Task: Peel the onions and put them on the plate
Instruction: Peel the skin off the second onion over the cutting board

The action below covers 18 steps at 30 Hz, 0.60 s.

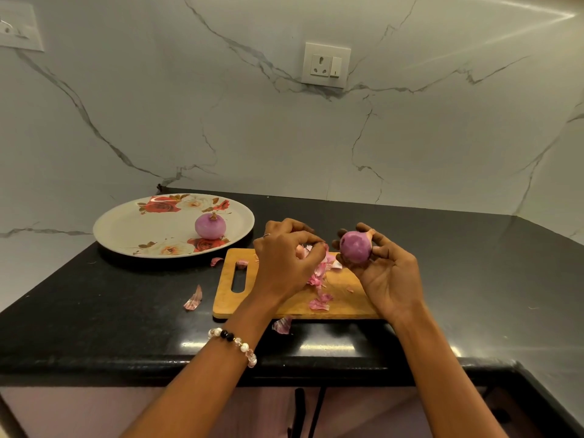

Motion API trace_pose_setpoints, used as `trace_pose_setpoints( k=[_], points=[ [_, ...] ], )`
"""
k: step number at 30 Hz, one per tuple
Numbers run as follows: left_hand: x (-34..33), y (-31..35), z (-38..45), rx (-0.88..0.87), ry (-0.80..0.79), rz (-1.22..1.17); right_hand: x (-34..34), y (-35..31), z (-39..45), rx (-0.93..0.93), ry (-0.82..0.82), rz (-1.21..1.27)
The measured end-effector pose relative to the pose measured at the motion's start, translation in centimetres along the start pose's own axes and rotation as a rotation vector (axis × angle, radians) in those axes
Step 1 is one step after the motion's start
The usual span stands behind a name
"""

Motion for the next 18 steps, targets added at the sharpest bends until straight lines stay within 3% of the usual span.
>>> trace_pose_setpoints(
  k=[7,13,18],
  points=[
    [-1.3,1.1,-0.4,-0.13,-0.143,-0.033,-1.4,-0.5,-0.2,0.085,-0.136,-0.098],
    [-0.6,1.0,-0.2,-0.116,-0.08,-0.073,-1.1,-0.8,-0.1,0.172,-0.098,-0.163],
    [-0.7,1.1,-0.4,-0.149,-0.063,0.006,-2.1,-0.5,-0.7,0.167,-0.189,-0.291]
  ],
)
Point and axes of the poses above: each hand's wrist, its own z-axis towards the middle knuckle, its own x-axis out of the back of the hand, y = z × x, the point moved 8 cm from there along z, towards the middle knuckle, and after that the axes turned 5 degrees about x, right-handed, at the moved point
